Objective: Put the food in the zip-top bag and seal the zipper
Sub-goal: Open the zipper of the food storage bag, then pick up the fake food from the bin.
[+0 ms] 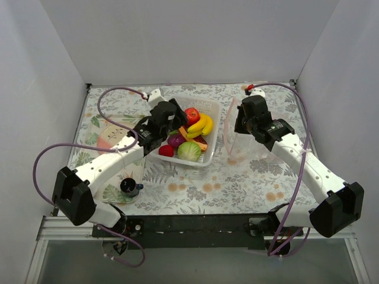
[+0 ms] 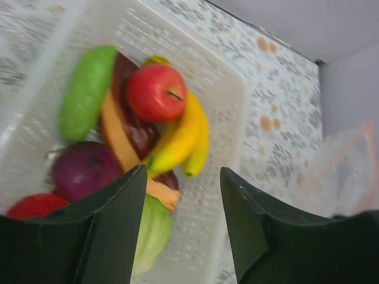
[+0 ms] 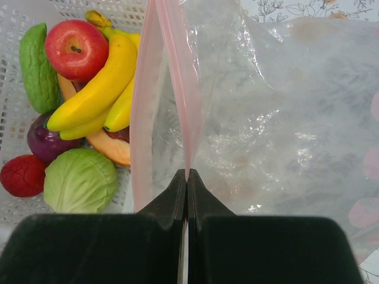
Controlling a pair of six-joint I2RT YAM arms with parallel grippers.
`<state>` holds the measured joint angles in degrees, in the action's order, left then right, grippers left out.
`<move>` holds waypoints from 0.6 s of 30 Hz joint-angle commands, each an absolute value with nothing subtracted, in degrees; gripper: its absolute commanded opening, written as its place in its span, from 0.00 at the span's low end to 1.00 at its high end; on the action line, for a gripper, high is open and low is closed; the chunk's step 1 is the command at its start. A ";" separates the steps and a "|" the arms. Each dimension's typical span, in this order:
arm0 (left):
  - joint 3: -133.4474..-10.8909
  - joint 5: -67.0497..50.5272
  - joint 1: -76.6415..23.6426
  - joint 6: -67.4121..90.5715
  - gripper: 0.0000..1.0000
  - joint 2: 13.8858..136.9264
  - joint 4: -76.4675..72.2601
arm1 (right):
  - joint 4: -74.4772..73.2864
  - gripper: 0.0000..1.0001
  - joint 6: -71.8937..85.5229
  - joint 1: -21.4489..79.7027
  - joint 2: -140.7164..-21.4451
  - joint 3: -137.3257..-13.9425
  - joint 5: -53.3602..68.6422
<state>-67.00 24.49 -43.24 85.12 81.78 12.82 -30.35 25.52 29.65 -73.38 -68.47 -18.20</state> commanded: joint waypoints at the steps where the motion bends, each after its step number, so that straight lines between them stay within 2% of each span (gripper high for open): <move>1: -69.77 23.99 -37.89 81.23 0.52 82.35 21.88 | -25.93 0.01 25.75 29.79 -73.39 -68.64 -16.35; 5: -76.28 22.50 -34.72 78.31 0.43 88.84 25.47 | -25.57 0.01 24.96 29.79 -74.18 -69.78 -15.38; 11: -79.89 21.98 -34.45 79.90 0.42 95.36 27.24 | -25.40 0.01 24.08 29.79 -74.80 -70.75 -14.06; 18: -74.72 17.41 -34.54 77.43 0.52 94.22 27.51 | -24.87 0.01 23.64 29.79 -74.01 -69.96 -12.66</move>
